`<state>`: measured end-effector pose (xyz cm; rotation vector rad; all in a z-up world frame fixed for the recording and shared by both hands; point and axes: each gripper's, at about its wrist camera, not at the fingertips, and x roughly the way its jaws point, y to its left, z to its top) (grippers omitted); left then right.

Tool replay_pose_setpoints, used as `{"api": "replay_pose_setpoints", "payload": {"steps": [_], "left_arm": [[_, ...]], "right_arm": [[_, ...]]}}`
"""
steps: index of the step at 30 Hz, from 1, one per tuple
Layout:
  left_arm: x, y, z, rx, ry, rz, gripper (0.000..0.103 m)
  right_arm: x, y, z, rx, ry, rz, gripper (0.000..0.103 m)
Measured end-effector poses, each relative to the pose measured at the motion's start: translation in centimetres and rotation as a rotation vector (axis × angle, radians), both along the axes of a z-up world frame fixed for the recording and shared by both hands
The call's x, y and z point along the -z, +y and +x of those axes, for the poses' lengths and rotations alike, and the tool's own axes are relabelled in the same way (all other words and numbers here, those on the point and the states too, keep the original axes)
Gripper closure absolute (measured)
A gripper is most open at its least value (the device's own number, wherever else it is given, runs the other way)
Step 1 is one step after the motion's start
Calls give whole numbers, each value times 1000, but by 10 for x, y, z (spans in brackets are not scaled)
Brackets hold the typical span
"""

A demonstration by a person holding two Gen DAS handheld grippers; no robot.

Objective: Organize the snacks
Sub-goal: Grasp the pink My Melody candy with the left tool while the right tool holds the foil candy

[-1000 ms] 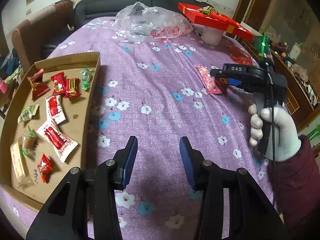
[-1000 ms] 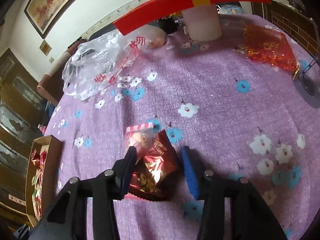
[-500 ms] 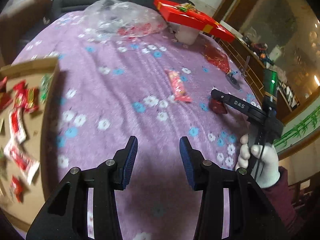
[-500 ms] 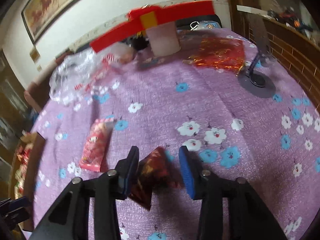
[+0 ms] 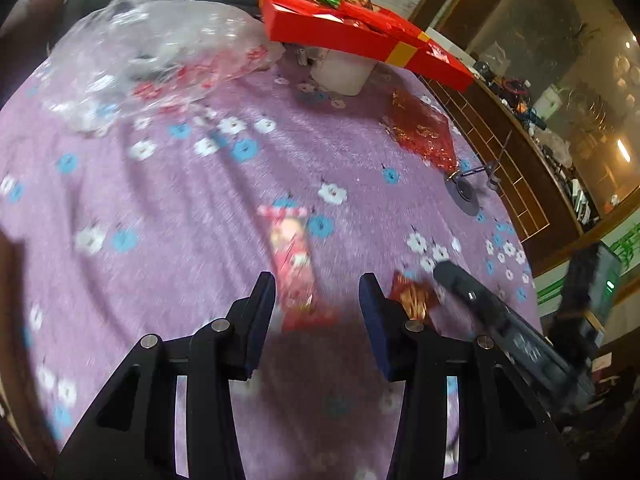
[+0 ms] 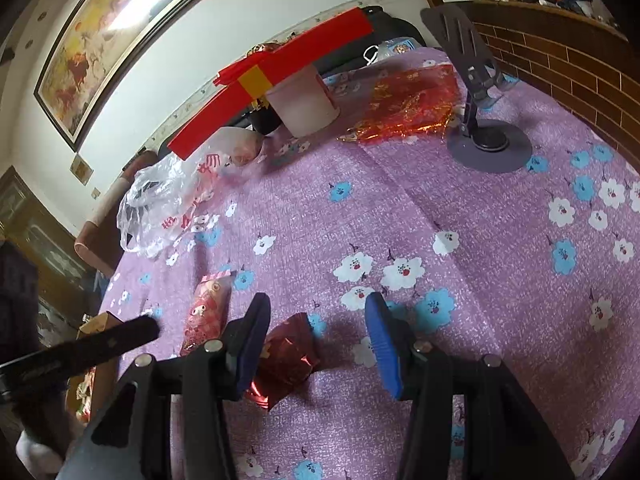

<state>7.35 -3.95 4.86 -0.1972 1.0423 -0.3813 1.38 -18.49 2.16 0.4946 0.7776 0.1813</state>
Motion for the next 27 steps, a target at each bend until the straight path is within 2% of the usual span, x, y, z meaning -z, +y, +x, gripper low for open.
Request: {"api": "replay_pose_setpoints", "payload": {"steps": [8, 17, 20, 21, 22, 27], "left_arm": [[18, -21, 35, 0, 15, 83, 61], [36, -37, 36, 20, 5, 201, 61], [38, -47, 27, 52, -36, 265, 61], [38, -50, 25, 65, -47, 274, 73], [39, -53, 21, 88, -50, 269, 80], [35, -56, 6, 111, -72, 256, 81]], "right_arm": [[0, -2, 0, -16, 18, 48, 50], [1, -6, -4, 24, 60, 29, 50], [1, -11, -4, 42, 61, 41, 50], [2, -13, -4, 44, 64, 45, 50], [2, -14, -3, 44, 70, 51, 50], [6, -10, 0, 16, 100, 54, 50]]}}
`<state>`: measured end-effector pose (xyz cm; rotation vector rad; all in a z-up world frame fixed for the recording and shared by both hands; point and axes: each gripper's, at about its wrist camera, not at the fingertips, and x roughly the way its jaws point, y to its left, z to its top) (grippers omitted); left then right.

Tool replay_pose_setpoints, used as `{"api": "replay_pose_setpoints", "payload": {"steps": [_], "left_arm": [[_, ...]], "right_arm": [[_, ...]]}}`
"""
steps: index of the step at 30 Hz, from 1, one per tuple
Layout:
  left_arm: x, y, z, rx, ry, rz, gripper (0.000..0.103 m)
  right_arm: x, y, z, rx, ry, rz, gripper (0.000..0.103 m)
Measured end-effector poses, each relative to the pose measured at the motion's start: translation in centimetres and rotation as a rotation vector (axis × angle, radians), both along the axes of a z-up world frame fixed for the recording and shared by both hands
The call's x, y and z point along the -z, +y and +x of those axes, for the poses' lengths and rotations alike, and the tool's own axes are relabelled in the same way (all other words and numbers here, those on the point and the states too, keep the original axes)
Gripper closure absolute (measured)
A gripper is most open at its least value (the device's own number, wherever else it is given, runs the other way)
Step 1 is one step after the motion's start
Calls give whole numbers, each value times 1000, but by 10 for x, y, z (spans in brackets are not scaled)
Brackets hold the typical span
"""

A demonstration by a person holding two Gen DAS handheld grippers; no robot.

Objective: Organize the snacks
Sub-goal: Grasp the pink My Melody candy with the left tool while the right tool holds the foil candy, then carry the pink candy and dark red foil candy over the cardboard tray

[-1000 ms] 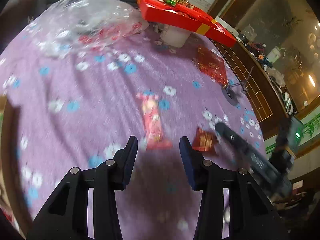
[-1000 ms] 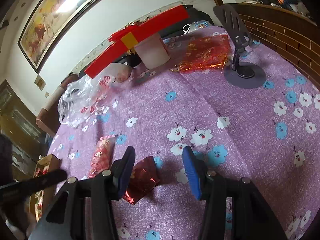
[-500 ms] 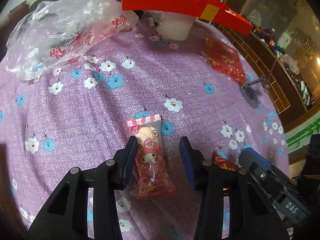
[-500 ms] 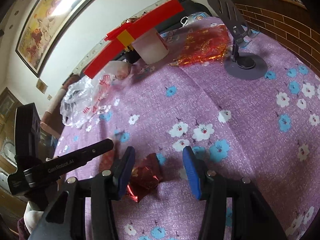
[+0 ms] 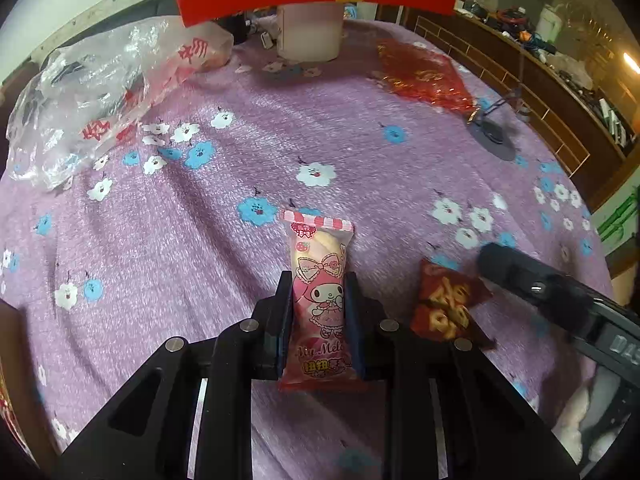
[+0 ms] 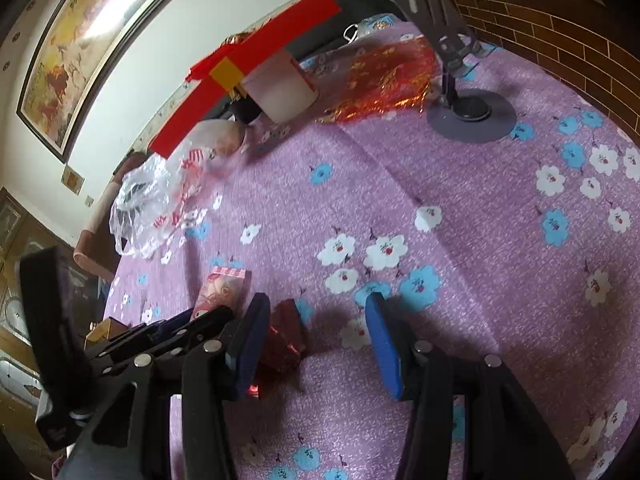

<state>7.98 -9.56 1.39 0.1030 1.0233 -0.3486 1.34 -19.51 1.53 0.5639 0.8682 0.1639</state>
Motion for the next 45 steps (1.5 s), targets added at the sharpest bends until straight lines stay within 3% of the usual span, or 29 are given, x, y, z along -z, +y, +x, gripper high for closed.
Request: {"api": "replay_pose_setpoints", "payload": {"steps": [3, 7, 11, 14, 19, 21, 22, 23, 35, 45], "left_arm": [[-8, 10, -10, -4, -8, -48, 81], [-26, 28, -28, -17, -21, -131, 81], [-44, 44, -52, -27, -48, -186, 81], [-51, 56, -70, -42, -56, -214, 81], [-57, 78, -100, -91, -96, -198, 80], [-58, 90, -111, -121, -118, -182, 80], [-58, 97, -117, -143, -133, -171, 80], [-58, 101, -121, -155, -136, -172, 80], [-63, 164, -163, -288, -162, -233, 80], [-67, 193, -192, -342, -195, -191, 80]], "right_arm": [[4, 2, 0, -4, 15, 19, 49], [3, 6, -1, -3, -5, 26, 36], [4, 16, 1, -45, -23, 52, 34], [2, 29, 1, -72, -35, -9, 26], [1, 54, 1, -138, -68, -145, 26], [0, 65, -1, -181, -81, -190, 36], [1, 70, -1, -200, -86, -209, 54], [1, 73, -1, -213, -87, -217, 58], [1, 60, -7, -160, -120, -171, 62], [-11, 60, -28, -169, -117, -226, 62]]}}
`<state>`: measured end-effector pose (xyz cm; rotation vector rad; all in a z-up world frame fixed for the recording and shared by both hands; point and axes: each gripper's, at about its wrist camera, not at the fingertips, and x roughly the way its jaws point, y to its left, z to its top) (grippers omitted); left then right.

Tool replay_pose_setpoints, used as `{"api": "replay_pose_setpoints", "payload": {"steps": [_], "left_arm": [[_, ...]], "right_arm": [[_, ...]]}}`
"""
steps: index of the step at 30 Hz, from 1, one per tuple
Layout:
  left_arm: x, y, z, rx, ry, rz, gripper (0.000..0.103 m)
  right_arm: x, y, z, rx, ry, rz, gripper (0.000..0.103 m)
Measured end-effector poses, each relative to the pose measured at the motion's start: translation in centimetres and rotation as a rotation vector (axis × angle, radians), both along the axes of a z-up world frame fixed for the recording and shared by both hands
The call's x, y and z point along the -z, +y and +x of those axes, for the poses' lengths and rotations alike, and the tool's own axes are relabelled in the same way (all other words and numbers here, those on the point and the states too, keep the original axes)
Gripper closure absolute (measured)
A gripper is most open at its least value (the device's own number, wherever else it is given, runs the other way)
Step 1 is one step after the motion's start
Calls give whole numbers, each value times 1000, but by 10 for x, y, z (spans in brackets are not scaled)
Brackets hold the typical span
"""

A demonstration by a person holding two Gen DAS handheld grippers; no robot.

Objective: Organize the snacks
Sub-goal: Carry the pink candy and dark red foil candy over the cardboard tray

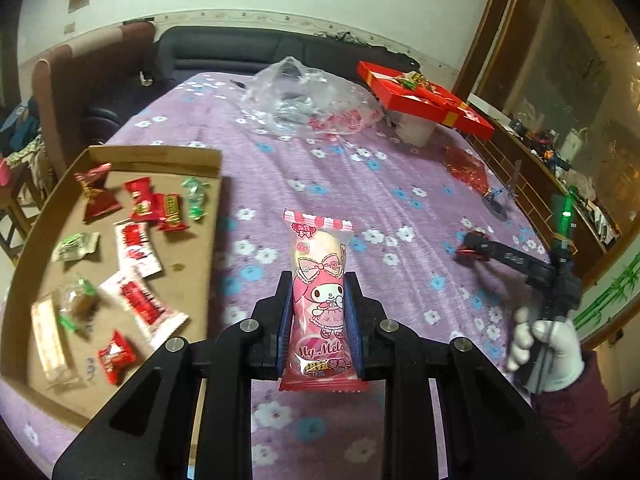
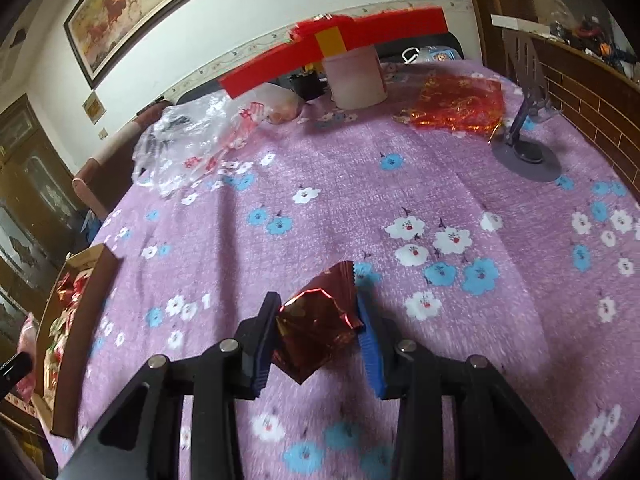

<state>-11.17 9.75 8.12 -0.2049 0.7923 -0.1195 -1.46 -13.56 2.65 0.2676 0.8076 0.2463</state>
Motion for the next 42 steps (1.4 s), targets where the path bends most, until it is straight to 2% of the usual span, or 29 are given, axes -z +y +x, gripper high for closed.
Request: {"api": "replay_pose_setpoints", "payload": {"steps": [6, 12, 21, 28, 35, 42], "left_arm": [[2, 11, -8, -19, 2, -19, 80], [-4, 13, -18, -35, -17, 7, 80], [-11, 33, -33, -84, -41, 23, 80], [-9, 59, -40, -129, -37, -6, 80], [4, 105, -43, -224, -8, -56, 80], [29, 155, -44, -322, 64, -95, 80]], "right_arm": [[-28, 5, -28, -40, -44, -21, 62], [-57, 27, -51, -104, -97, -40, 62], [-85, 91, -75, -249, -153, -65, 62], [-97, 147, -85, -363, -172, -84, 62], [-96, 209, -83, -493, -126, -56, 62], [-71, 281, -75, -623, -27, -41, 62]]}}
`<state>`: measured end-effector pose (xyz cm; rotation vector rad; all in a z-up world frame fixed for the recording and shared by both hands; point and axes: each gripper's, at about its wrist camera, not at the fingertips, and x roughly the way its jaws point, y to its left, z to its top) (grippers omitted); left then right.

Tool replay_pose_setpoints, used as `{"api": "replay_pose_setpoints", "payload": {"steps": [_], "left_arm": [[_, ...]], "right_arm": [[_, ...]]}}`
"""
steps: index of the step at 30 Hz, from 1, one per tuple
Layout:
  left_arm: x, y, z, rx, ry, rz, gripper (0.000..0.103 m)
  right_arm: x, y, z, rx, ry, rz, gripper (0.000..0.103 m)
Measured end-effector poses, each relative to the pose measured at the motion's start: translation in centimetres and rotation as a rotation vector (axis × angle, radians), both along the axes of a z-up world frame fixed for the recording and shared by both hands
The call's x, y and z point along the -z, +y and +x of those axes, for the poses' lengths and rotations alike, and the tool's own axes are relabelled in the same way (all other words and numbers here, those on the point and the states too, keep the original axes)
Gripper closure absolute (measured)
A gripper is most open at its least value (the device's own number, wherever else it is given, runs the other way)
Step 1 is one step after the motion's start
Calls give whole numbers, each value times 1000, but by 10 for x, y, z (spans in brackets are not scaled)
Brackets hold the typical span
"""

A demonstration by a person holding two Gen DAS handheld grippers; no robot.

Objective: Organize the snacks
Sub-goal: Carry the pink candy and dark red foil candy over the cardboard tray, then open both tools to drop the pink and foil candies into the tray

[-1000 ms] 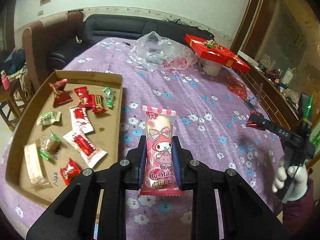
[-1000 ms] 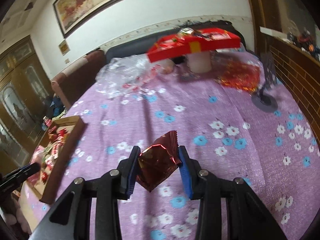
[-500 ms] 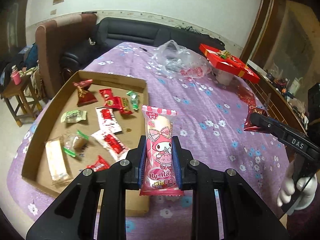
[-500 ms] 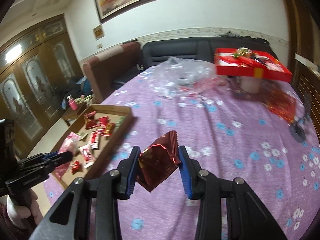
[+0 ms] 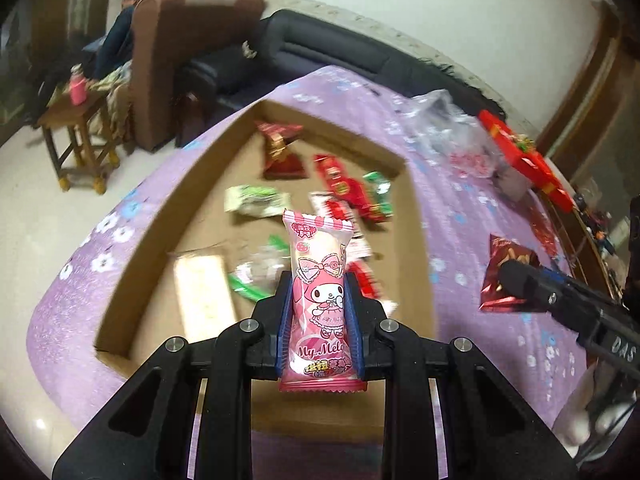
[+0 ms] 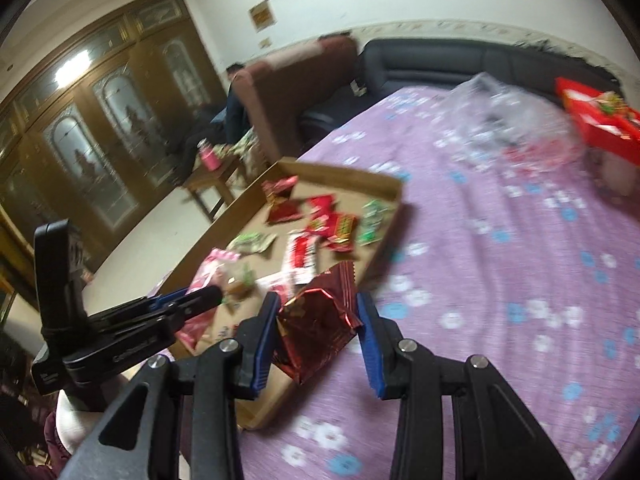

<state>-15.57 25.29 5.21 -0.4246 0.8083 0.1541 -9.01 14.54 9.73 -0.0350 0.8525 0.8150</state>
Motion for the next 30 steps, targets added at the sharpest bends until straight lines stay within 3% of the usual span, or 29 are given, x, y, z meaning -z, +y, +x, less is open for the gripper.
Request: {"api": "replay_pose_setpoints", "payload": {"steps": [8, 14, 16, 17, 18, 20, 25, 29, 30], "left_arm": [[19, 13, 9, 14, 36, -20, 80], [17, 16, 9, 17, 19, -32, 80], [13, 16, 7, 8, 6, -17, 69], [10, 15, 6, 8, -7, -13, 59], [8, 15, 4, 7, -21, -13, 53], [1, 13, 0, 0, -49, -1, 52], [-23, -1, -11, -43, -121, 98, 52], [-53, -21, -35, -187, -233, 318, 51], [-59, -26, -42, -219, -260, 363, 43]], "right_arm": [[40, 54, -13, -114, 82, -70, 62], [52, 68, -24, -125, 10, -139, 57], [51, 70, -27, -121, -32, -149, 43], [49, 69, -28, -121, -47, -142, 36], [48, 68, -30, -119, -57, -132, 35], [43, 63, -32, -110, -75, -110, 35], [31, 47, -34, -67, -106, -63, 35], [24, 25, -34, -24, -112, -18, 34], [22, 19, -35, -15, -111, -9, 34]]}}
